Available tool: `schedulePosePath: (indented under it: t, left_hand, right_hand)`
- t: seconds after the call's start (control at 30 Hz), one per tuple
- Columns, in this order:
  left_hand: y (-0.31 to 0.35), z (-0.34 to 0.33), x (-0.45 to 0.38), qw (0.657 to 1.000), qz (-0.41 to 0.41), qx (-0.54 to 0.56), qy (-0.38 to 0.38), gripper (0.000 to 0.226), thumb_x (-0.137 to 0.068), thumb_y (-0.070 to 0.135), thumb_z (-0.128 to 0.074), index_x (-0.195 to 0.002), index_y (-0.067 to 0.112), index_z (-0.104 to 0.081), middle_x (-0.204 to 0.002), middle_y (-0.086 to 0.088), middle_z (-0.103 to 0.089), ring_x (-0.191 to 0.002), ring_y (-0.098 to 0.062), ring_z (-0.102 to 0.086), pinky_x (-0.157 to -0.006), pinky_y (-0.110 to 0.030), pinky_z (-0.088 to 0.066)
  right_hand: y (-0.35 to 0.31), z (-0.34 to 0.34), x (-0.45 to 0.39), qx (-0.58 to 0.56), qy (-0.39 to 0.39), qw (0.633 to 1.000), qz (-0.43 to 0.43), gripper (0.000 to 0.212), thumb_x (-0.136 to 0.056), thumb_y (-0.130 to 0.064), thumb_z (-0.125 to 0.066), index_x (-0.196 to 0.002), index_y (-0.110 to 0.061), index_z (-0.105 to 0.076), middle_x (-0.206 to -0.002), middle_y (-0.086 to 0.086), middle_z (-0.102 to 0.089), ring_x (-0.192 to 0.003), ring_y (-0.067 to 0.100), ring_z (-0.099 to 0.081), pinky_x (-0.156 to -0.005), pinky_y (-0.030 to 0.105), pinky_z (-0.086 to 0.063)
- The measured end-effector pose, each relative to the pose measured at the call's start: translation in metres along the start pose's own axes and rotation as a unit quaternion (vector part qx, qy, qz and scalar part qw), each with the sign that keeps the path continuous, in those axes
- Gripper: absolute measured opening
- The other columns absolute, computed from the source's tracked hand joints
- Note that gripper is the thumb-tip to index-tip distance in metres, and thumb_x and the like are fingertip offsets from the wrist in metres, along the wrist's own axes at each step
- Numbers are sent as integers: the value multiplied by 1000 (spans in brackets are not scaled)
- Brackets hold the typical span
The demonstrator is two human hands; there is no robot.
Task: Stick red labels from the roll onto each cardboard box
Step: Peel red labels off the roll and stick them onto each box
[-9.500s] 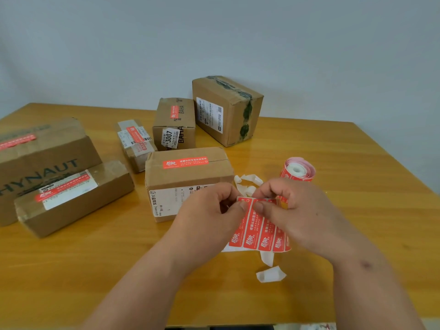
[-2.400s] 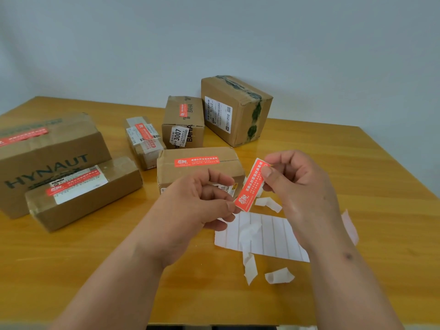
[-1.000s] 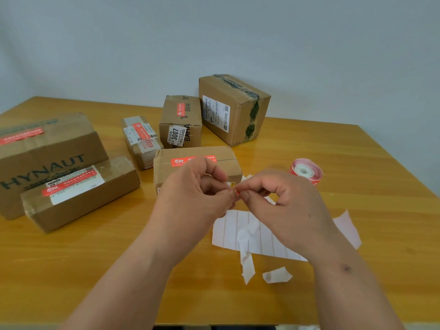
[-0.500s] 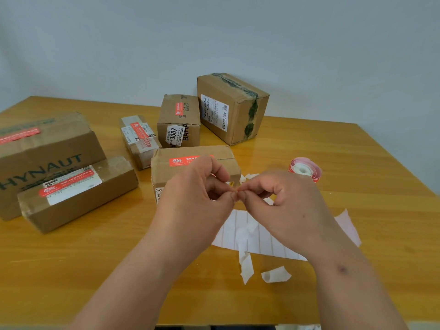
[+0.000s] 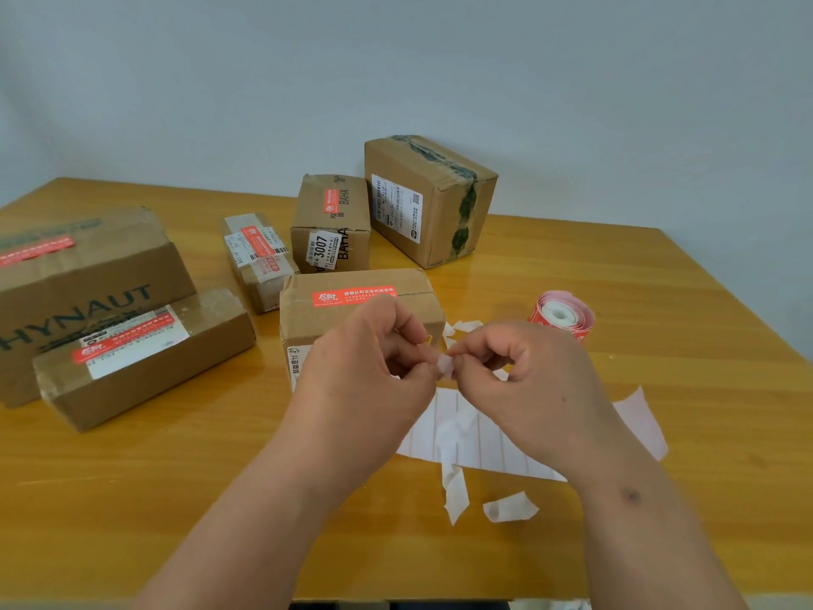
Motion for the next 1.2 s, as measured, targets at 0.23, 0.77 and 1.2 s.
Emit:
schedulePosePath:
  t: [0.23,0.77,1.2]
  left_hand:
    - [-14,0,-2,998,46,-29,-24,23,-77,3,-64,-76,25,-58,-64,5,-61,-55,-8,-53,-46,-16,-44]
    - [-36,-22,-2,973,107,-178,-103,19,-93,16,-54,-86,30,-65,-83,13,-63,-75,-4,-57,-62,-17,-49]
    - [11,-15,7,962,-176,-191,83,30,-77,20,-79,-101,25,-60,-97,11,-57,-86,-11,-53,-67,-23,-46]
  right_hand:
    - [17,18,-1,2,36,996,-82,19,-86,-19,-61,-70,-27,-68,-59,-26,-59,-56,-6,-52,-46,8,-37]
    - [29,44,-1,-11,188,967,-174,18,-89,-17,-52,-78,-25,-64,-78,-16,-61,-54,8,-48,-49,22,-35]
    - [4,24,0,-62,57,987,-139,16,-82,-20,-63,-68,-25,-68,-73,-3,-66,-69,19,-62,-61,33,-53]
Point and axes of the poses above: each hand's wrist, its own x-axis away from the middle knuckle, its own z-axis out of the back of the hand, y = z × x, the point moved 4 cm from there along -x, towards the middle knuckle
